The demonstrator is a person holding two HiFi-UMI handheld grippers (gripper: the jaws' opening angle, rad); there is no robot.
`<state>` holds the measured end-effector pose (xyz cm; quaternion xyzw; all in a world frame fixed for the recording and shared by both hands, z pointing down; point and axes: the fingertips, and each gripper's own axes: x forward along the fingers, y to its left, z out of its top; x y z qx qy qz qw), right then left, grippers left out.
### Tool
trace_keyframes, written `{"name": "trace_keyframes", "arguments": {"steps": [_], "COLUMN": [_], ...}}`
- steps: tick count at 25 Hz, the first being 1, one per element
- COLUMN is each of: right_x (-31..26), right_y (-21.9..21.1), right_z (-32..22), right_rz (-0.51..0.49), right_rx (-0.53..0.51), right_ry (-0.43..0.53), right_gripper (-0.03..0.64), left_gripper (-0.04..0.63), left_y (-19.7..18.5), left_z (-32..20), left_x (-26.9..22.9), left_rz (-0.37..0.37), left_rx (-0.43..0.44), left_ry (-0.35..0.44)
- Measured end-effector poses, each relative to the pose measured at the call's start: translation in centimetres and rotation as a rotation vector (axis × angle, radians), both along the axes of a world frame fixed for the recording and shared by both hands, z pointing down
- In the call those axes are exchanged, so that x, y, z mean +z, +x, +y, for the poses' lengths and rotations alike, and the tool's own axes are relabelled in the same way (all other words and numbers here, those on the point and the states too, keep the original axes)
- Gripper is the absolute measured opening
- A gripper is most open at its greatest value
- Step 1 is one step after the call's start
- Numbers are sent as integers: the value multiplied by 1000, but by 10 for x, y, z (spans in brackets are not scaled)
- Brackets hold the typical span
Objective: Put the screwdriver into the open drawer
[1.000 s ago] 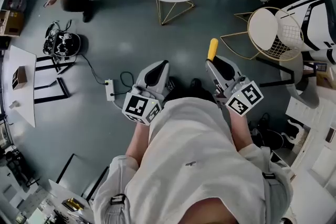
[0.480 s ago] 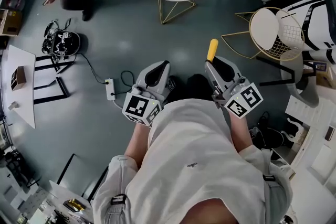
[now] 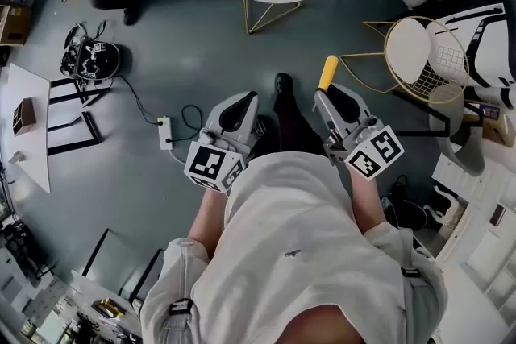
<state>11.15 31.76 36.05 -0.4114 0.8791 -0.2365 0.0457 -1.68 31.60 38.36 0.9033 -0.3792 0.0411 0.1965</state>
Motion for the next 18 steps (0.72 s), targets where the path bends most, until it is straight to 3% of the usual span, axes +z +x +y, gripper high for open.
{"name": "trace_keyframes", "arguments": {"steps": [11, 18], "right_x": [-17, -12], "right_y": [31, 59], "right_z": [-120, -180], "right_rz": [-64, -86], "right_rx": [-39, -90], "right_ry": [52, 31], "right_gripper": [81, 81], "left_gripper": [11, 11], "left_y": [23, 53], "left_z": [-100, -152], "left_x": [-31, -37], "left_rz": [-20, -36], "left_rx": [-73, -123], "left_ry": [28, 29]}}
